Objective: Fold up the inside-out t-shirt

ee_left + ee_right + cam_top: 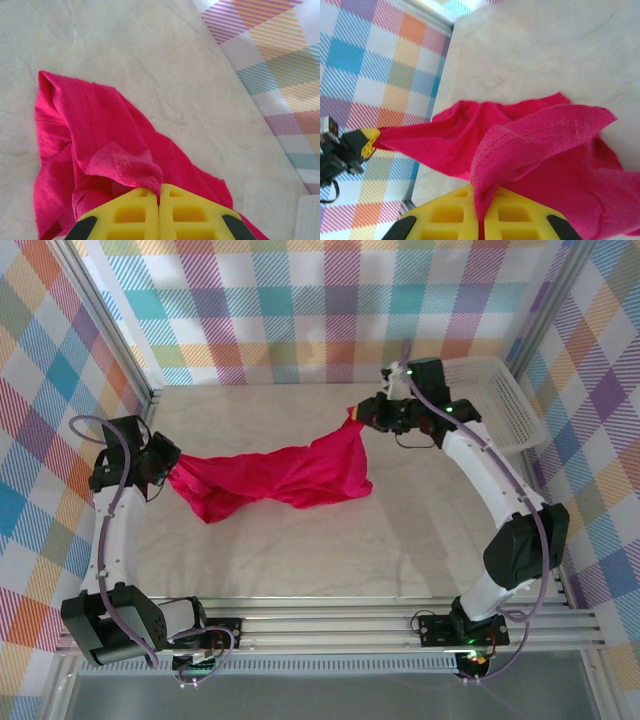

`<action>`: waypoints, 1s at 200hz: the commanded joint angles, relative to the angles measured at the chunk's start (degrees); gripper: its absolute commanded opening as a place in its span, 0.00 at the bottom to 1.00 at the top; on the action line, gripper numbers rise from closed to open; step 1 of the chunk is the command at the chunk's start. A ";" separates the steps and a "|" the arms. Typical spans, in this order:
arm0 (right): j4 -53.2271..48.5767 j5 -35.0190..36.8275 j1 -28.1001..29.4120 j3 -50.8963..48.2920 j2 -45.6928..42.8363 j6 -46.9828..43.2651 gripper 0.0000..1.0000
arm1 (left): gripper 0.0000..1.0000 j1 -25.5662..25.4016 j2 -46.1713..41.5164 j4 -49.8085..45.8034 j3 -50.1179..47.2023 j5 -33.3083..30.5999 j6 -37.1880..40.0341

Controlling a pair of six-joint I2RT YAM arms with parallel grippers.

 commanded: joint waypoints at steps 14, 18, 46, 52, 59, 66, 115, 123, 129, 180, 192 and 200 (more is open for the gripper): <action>-1.58 2.21 -8.59 2.35 -12.03 1.12 0.00 | 0.00 1.04 0.10 -3.17 9.42 -1.15 2.26; -2.22 2.97 -9.32 2.84 -13.01 0.71 0.00 | 0.00 1.11 0.38 -3.58 10.72 -1.01 2.36; -6.70 7.03 -13.32 7.40 -18.41 -1.84 0.00 | 0.00 1.94 0.64 -4.59 19.22 0.37 2.36; -7.78 7.56 -13.98 8.74 -19.28 -2.31 0.00 | 0.00 2.22 0.50 -4.43 20.97 0.73 1.91; -8.90 8.12 -14.59 10.45 -20.23 -3.05 0.00 | 0.00 2.27 0.26 -4.33 23.17 1.28 1.08; -9.89 8.79 -14.97 12.19 -21.11 -3.63 0.00 | 0.00 2.24 0.04 -4.15 25.36 1.84 0.06; -13.40 8.26 -15.18 20.77 -26.69 -4.97 0.00 | 0.00 3.77 -2.87 -3.18 36.06 6.68 -5.45; -14.46 8.34 -15.19 22.32 -27.49 -5.18 0.00 | 0.00 3.82 -3.40 -3.31 36.89 7.76 -5.81; -15.39 8.57 -15.17 23.67 -27.98 -5.42 0.00 | 0.00 3.80 -3.68 -3.51 37.56 8.66 -5.91; -17.18 10.89 -15.15 22.19 -28.98 -5.56 0.00 | 0.00 3.76 -0.06 -6.15 38.05 13.34 -4.01; -13.88 9.22 -15.16 17.01 -27.91 -4.56 0.00 | 0.00 3.16 3.04 -4.10 34.76 15.86 -3.38; -11.42 8.06 -15.15 13.51 -26.64 -3.57 0.00 | 0.00 1.55 5.39 -2.31 32.27 16.16 -2.07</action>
